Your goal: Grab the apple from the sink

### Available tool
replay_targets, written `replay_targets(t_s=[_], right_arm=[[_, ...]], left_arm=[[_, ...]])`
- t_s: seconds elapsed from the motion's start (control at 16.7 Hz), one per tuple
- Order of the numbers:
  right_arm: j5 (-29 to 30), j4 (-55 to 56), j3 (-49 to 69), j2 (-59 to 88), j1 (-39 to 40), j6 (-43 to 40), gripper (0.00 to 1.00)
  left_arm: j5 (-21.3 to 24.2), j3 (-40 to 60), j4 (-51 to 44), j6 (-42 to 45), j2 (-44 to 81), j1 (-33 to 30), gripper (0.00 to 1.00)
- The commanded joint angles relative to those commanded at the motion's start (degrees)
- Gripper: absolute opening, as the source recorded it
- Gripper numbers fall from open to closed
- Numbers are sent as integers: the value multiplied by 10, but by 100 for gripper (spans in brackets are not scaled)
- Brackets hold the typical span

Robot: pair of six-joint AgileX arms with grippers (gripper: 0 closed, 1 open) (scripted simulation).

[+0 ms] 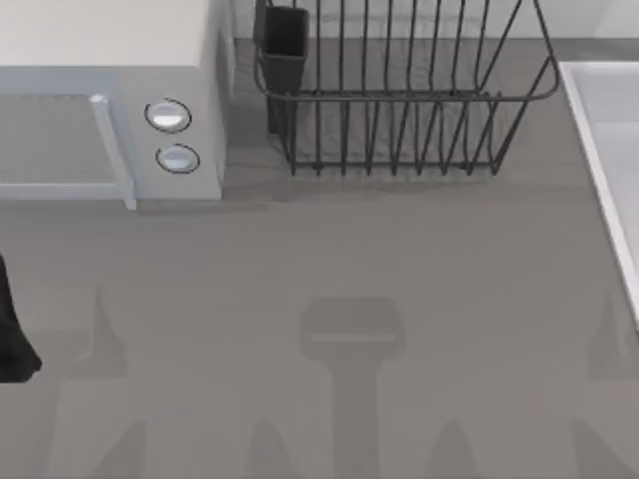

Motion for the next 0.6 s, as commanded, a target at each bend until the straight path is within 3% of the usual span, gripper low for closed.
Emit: replay_targets(t_s=[0.6], right_arm=[[0,-28,44,56,-6,-7,100]], left_arm=[[0,0,0,0,0,0,100]])
